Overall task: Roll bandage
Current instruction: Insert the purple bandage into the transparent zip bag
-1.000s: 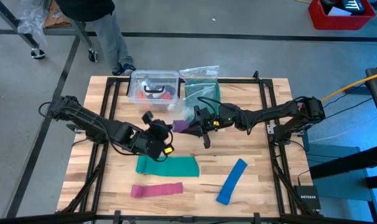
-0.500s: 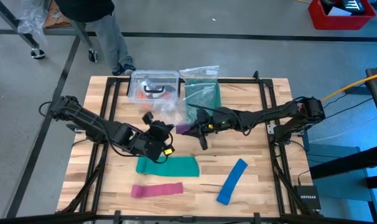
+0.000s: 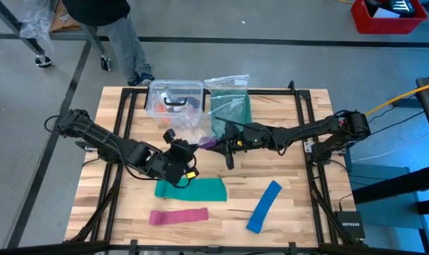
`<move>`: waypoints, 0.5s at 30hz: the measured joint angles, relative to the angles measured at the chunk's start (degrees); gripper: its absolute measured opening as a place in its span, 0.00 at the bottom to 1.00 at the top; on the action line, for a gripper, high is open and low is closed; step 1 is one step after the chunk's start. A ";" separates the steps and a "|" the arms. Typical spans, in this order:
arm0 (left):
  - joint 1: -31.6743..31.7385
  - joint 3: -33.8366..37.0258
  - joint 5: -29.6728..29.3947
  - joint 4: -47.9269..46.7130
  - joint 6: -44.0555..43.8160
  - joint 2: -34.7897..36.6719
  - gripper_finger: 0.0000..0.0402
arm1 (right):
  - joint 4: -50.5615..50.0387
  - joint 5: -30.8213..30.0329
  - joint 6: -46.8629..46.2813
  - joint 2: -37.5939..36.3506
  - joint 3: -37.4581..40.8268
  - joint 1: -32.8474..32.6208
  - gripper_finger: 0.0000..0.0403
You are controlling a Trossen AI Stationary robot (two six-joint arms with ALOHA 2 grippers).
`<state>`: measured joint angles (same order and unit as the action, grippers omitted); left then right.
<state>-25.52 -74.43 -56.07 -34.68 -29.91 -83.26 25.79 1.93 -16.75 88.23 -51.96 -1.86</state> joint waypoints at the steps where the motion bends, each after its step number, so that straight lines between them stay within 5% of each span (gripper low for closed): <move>1: -0.04 0.00 0.10 0.23 -0.02 0.00 0.00 | 0.19 -1.22 -0.73 0.00 0.00 0.00 0.05; 7: 0.04 -0.02 1.51 3.40 -1.65 0.00 0.00 | 4.98 -5.43 -2.49 0.00 -0.02 -0.01 0.05; 15: 0.04 0.00 1.42 10.13 0.27 0.00 0.00 | 15.70 -2.19 -2.50 0.00 -0.07 -0.03 0.05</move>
<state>-25.47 -74.44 -54.65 -24.55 -29.64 -83.26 41.49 -0.26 -19.25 88.23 -52.03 -1.89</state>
